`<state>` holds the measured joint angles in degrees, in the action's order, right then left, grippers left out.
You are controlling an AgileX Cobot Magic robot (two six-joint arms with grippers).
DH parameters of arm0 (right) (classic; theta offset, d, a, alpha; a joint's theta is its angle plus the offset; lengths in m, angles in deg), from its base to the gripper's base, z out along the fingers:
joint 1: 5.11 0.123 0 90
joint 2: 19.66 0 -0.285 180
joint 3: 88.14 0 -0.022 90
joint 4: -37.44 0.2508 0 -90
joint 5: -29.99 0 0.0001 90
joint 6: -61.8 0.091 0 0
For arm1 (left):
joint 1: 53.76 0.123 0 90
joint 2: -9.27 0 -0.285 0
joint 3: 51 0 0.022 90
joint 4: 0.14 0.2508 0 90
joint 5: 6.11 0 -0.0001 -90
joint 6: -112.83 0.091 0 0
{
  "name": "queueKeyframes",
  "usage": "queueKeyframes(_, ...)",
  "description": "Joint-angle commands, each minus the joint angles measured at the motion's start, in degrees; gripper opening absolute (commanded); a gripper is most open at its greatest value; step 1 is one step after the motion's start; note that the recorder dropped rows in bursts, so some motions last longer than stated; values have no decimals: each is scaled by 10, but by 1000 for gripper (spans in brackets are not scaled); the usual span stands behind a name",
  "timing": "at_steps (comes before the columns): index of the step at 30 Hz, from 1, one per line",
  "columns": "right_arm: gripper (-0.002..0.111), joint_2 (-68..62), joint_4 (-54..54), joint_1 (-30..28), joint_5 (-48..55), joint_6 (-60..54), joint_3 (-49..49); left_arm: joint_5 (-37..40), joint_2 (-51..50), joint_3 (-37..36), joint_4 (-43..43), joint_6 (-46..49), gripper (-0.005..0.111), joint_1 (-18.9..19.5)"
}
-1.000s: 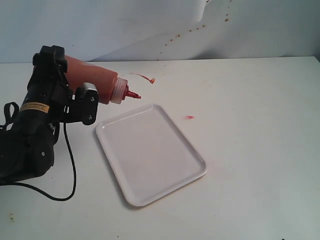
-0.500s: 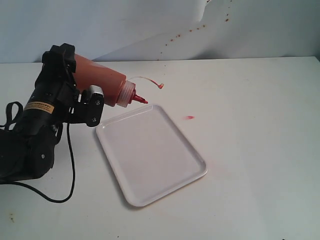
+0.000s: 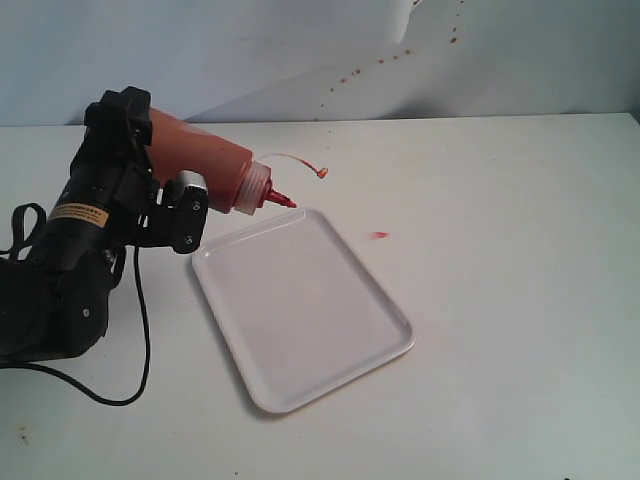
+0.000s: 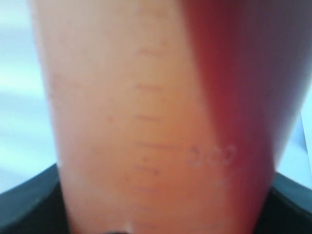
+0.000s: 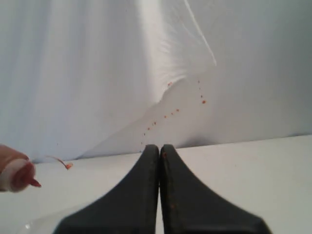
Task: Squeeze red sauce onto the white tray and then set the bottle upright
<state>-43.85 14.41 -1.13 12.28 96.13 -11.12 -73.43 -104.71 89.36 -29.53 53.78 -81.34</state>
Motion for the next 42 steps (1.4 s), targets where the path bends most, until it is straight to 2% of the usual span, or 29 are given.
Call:
queueKeyframes(1,0,-75,-12,1,-9,-17,-12,-26,9,0,2,-10,0,-4)
queueKeyframes(8,0,-135,-19,1,-3,-17,-40,-26,9,0,3,-10,0,-4)
queueKeyframes(15,0,-138,-1,1,-35,-19,-57,-26,9,0,16,-10,0,-4)
queueKeyframes(18,0,-138,-8,1,-35,13,-78,-26,9,0,19,-10,0,-4)
queueKeyframes(24,0,-170,-65,1,-49,58,-114,-26,9,0,19,-10,0,-4)
queueKeyframes(28,0,-239,-99,1,-56,83,-146,-26,9,0,22,-10,0,-4)
queueKeyframes(31,0,-305,-142,1,-57,123,-174,-26,9,0,27,-10,0,-4)
queueKeyframes(38,0,-471,-396,1,-187,336,-267,-26,9,0,34,-10,0,-4)
queueKeyframes(42,0,-529,-475,37,-173,396,-343,-26,9,0,34,-10,0,-4)
